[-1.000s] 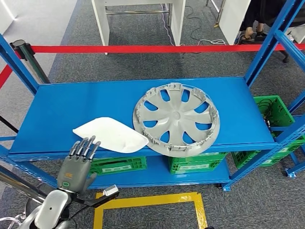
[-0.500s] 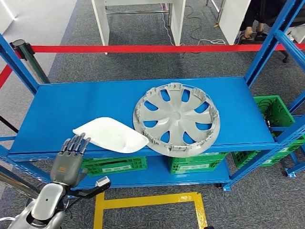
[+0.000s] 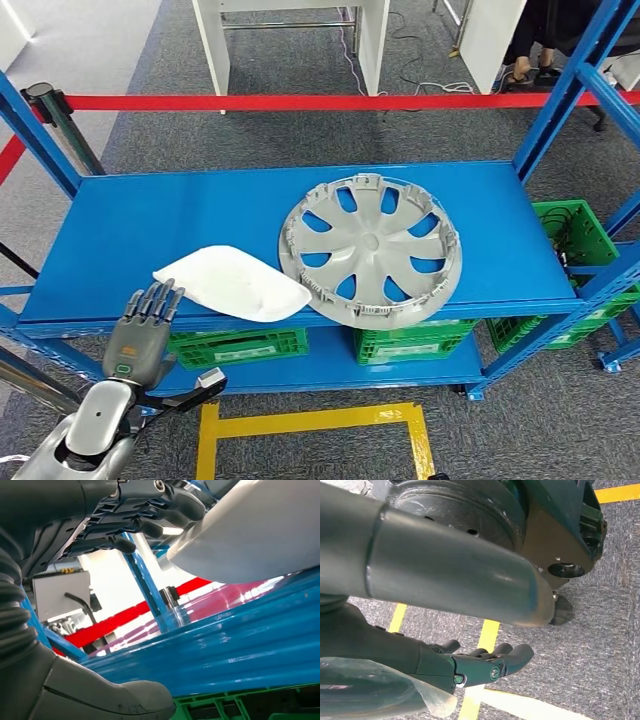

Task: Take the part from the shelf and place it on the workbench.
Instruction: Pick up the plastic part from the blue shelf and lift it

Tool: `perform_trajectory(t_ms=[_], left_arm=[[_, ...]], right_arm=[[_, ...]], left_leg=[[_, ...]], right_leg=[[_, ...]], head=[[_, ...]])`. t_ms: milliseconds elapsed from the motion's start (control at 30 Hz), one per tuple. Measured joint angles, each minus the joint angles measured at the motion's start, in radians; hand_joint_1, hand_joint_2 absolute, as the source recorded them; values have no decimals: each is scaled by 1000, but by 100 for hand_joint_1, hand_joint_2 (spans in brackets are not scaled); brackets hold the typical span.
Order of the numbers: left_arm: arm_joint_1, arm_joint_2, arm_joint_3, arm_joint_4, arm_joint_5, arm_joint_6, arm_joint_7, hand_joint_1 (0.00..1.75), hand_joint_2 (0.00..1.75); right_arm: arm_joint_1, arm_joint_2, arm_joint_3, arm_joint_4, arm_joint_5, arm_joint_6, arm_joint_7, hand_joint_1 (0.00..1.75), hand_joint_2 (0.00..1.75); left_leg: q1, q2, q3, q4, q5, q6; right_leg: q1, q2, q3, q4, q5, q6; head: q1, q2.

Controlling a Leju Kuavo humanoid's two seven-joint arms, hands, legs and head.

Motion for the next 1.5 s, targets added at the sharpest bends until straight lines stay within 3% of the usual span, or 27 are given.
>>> perform_trajectory(t_ms=[333, 700, 1500], left_arm=[[-77, 45, -73, 61, -28, 89, 10, 0, 175], [-129, 100, -205, 75, -29, 94, 57, 0, 175], [-236, 131, -358, 176, -29, 132, 129, 0, 175]], right_arm=[[-2, 0, 0, 0, 30, 1, 8, 0, 0], [-2, 0, 0, 0, 41, 2, 12, 0, 0], [-3, 0, 0, 0, 69, 2, 11, 0, 0]], left_leg=[[0, 0, 0, 0, 0, 0], [0, 0, 0, 0, 0, 0], [0, 0, 0, 0, 0, 0]], right_leg=[[0, 0, 0, 0, 0, 0], [0, 0, 0, 0, 0, 0], [0, 0, 0, 0, 0, 0]], head=[[0, 0], [0, 0], [0, 0]])
